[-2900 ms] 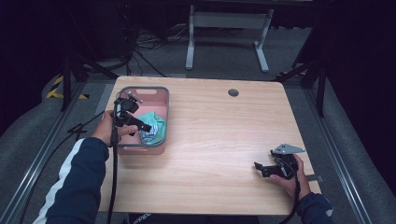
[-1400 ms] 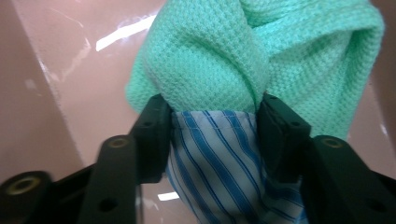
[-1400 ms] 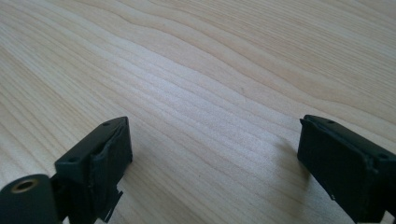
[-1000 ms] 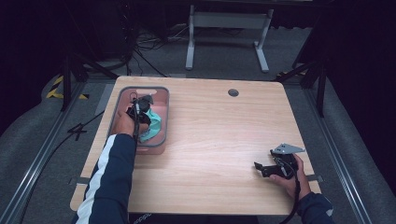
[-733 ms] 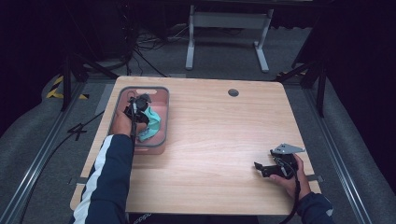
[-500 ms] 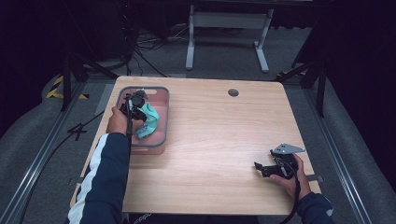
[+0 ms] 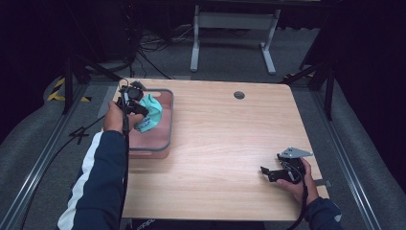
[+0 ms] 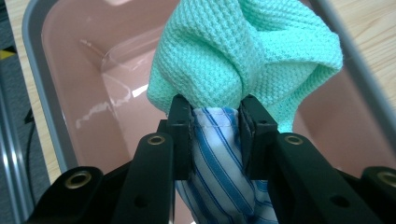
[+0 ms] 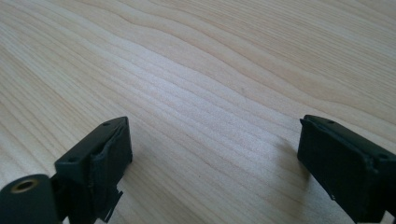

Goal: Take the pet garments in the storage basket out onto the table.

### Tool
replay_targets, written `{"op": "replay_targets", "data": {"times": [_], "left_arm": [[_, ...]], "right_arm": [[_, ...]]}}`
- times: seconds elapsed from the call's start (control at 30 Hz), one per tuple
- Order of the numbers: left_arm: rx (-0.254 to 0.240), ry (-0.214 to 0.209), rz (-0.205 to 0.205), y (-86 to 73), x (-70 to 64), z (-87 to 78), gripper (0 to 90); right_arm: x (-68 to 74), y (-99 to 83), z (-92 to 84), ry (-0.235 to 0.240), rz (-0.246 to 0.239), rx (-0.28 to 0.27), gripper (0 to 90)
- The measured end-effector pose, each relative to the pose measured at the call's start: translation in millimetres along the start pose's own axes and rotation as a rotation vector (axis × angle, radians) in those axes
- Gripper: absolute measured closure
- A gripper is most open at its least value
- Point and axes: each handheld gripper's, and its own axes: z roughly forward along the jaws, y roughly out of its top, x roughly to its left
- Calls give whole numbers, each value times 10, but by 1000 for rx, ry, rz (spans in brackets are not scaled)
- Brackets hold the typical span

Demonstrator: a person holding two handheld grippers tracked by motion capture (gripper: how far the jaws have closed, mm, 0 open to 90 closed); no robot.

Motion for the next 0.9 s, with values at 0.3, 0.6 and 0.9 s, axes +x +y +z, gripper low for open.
{"op": "replay_targets", "data": {"times": [0.3, 0.6, 0.9], "left_arm": [[-52, -23, 44, 71, -107, -205, 699], [-86, -65, 99, 151, -320, -326, 698], [-108, -110, 157, 227, -599, -398, 698]], "right_arm": [[-9, -2, -2, 1, -2, 0, 104], [-26, -6, -7, -2, 3, -2, 104], [-47, -15, -15, -7, 5, -1, 104]]}}
